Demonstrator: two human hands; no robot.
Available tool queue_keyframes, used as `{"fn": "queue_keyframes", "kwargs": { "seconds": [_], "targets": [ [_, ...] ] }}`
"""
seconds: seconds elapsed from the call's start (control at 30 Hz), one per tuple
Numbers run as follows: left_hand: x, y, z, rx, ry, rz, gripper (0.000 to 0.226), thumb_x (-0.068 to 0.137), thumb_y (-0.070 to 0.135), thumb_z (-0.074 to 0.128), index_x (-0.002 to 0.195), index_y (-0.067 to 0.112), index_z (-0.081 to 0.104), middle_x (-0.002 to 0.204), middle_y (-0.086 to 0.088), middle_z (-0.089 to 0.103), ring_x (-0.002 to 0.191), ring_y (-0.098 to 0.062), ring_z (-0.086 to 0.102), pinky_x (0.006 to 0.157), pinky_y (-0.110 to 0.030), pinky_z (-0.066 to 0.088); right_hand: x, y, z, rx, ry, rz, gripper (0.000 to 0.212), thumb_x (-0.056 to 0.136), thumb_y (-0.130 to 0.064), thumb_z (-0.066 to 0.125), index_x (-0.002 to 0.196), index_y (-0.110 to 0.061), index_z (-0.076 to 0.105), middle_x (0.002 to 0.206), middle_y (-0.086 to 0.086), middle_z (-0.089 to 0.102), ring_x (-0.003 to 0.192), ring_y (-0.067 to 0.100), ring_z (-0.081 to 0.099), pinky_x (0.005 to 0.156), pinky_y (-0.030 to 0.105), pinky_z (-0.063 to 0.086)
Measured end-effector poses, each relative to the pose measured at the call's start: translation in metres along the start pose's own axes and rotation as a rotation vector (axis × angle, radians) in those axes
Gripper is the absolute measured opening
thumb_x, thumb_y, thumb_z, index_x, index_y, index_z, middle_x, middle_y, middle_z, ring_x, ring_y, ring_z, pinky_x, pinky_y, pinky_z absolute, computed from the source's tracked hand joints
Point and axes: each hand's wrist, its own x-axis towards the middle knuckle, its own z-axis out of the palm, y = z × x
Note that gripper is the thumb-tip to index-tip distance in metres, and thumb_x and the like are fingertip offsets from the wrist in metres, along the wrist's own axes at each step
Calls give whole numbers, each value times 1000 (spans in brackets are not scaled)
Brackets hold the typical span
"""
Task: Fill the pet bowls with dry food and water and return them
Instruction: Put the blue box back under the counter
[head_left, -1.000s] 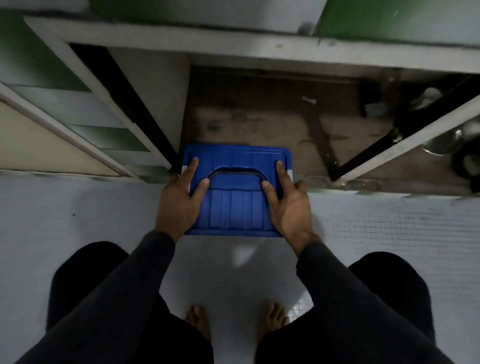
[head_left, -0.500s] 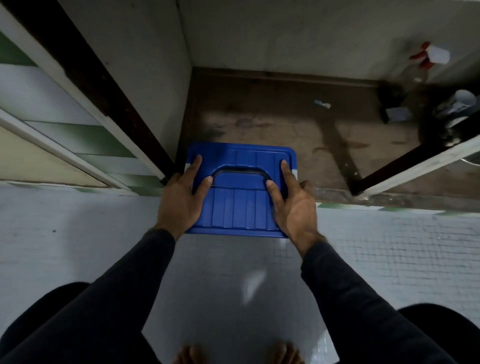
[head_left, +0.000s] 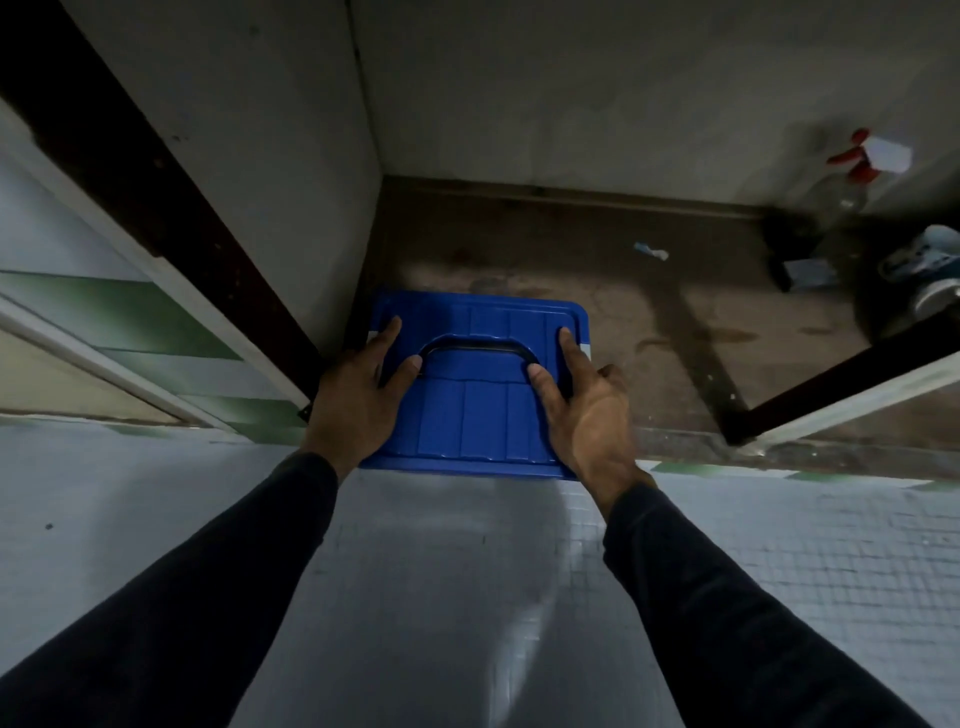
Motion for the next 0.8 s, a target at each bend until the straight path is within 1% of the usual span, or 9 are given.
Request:
{"fn": "queue_keyframes", "kwargs": {
  "seconds": [0.1, 0.17, 0.27, 0.43, 0.57, 0.63, 0.73, 0.8],
  "targets": [
    [20, -1, 3, -43, -19, -2, 66, 102, 54, 51, 161, 30, 32, 165, -6, 37, 151, -22, 34, 111, -20, 22, 17, -2, 2, 30, 11, 6, 72, 92, -70, 47, 156, -47, 22, 109, 3, 37, 87, 17, 48, 87, 35, 50],
    [32, 0, 5, -111, -38, -6, 65, 103, 50, 54, 161, 29, 32, 166, -6, 33, 153, -20, 29, 113, -19, 20, 28, -3, 3, 31, 44, -4, 72, 93, -68, 49, 156, -44, 25, 110, 4, 38, 77, 10, 45, 84, 31, 47],
    [48, 5, 8, -140, -25, 0, 65, 102, 46, 57, 160, 25, 36, 165, -8, 36, 152, -22, 32, 113, -19, 24, 44, -5, 3, 0, 77, -9, 71, 93, -65, 51, 156, -41, 28, 111, 6, 39, 70, 6, 38, 81, 27, 41],
    [71, 8, 15, -125, 0, -19, 65, 102, 48, 58, 158, 23, 39, 163, -10, 40, 149, -24, 37, 110, -20, 25, 71, -8, -1, -6, 82, -24, 71, 92, -65, 53, 155, -39, 32, 128, 12, 43, 78, 8, 38, 83, 28, 39],
    [88, 6, 17, -86, -2, -44, 66, 101, 55, 55, 158, 28, 39, 161, -11, 42, 147, -28, 41, 106, -22, 27, 86, -9, -1, -39, 99, -44, 71, 92, -66, 55, 154, -36, 36, 128, 11, 46, 87, 13, 45, 84, 30, 43],
    [96, 6, 17, -58, 0, -42, 65, 101, 56, 54, 158, 28, 39, 161, -11, 42, 147, -29, 42, 106, -23, 28, 93, -10, -1, -30, 89, -42, 71, 92, -65, 56, 153, -34, 38, 130, 10, 48, 92, 16, 49, 90, 32, 47],
    [105, 8, 15, -95, -40, -51, 67, 101, 57, 53, 159, 30, 37, 165, -10, 35, 151, -26, 36, 111, -23, 25, 101, -12, -1, 7, 79, -53, 70, 93, -62, 57, 153, -31, 39, 132, 10, 50, 100, 18, 55, 98, 37, 52],
    [107, 10, 13, -104, -55, -51, 68, 100, 59, 52, 160, 31, 34, 167, -10, 32, 152, -26, 33, 112, -24, 25, 103, -12, -1, 13, 68, -61, 69, 94, -61, 56, 154, -31, 38, 132, 10, 48, 102, 20, 55, 95, 35, 52]
  ]
}}
